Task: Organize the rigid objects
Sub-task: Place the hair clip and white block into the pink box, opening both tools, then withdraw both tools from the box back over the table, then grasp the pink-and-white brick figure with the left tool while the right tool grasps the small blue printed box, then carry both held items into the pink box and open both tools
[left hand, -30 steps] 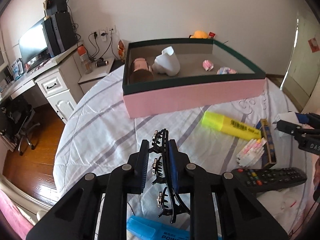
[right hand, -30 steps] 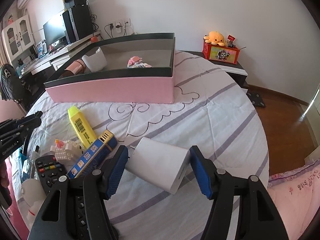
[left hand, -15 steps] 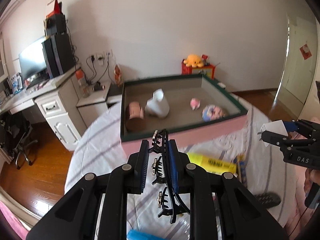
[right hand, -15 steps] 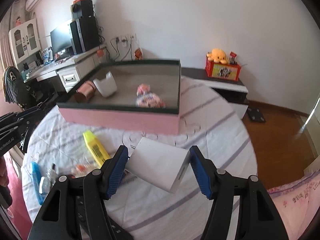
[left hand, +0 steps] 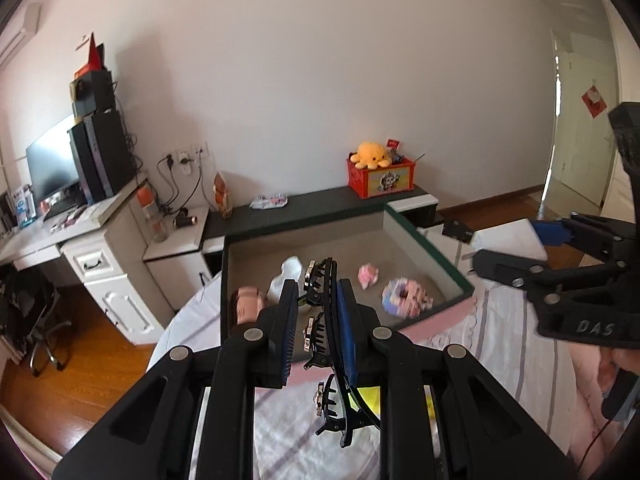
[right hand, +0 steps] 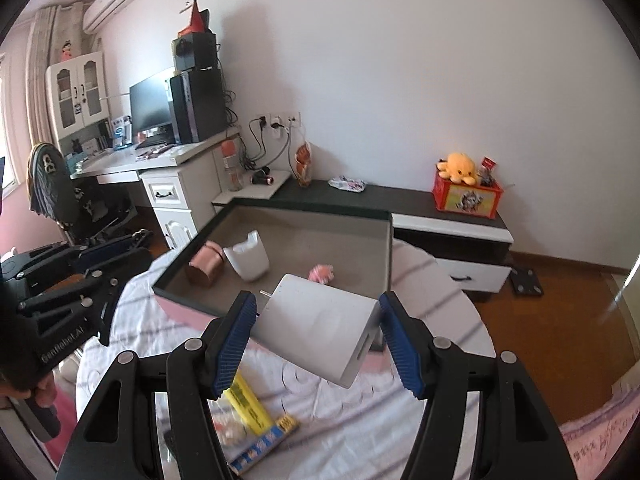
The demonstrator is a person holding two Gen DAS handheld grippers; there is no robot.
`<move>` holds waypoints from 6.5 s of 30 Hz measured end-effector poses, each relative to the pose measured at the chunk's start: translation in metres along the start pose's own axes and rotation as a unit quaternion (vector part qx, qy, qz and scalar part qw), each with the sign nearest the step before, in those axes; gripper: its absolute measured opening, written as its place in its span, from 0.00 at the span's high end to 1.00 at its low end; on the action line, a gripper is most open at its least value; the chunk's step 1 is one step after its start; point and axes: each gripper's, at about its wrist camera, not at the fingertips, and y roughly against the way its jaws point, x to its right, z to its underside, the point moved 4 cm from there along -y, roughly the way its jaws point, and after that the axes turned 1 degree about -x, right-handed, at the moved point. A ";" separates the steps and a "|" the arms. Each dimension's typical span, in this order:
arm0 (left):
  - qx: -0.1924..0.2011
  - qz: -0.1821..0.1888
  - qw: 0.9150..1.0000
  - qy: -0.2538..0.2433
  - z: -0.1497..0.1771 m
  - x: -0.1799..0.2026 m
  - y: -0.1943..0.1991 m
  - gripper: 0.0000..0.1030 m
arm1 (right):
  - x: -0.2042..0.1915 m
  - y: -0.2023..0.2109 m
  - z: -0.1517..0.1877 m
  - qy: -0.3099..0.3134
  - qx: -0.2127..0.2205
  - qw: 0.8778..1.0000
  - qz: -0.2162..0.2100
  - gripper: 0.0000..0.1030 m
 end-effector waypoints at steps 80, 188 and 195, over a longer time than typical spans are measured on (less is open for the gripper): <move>0.033 -0.091 0.993 0.074 0.072 -0.026 0.110 0.00 | -0.037 0.098 0.050 -0.011 0.049 0.997 0.059 0.16; -0.069 0.033 0.997 -0.026 -0.017 0.007 -0.068 0.63 | -0.006 -0.037 -0.006 0.037 -0.049 0.998 -0.029 0.85; -0.092 0.033 0.994 -0.047 -0.041 0.011 -0.122 0.63 | 0.012 -0.081 -0.030 0.040 -0.064 0.997 -0.030 0.85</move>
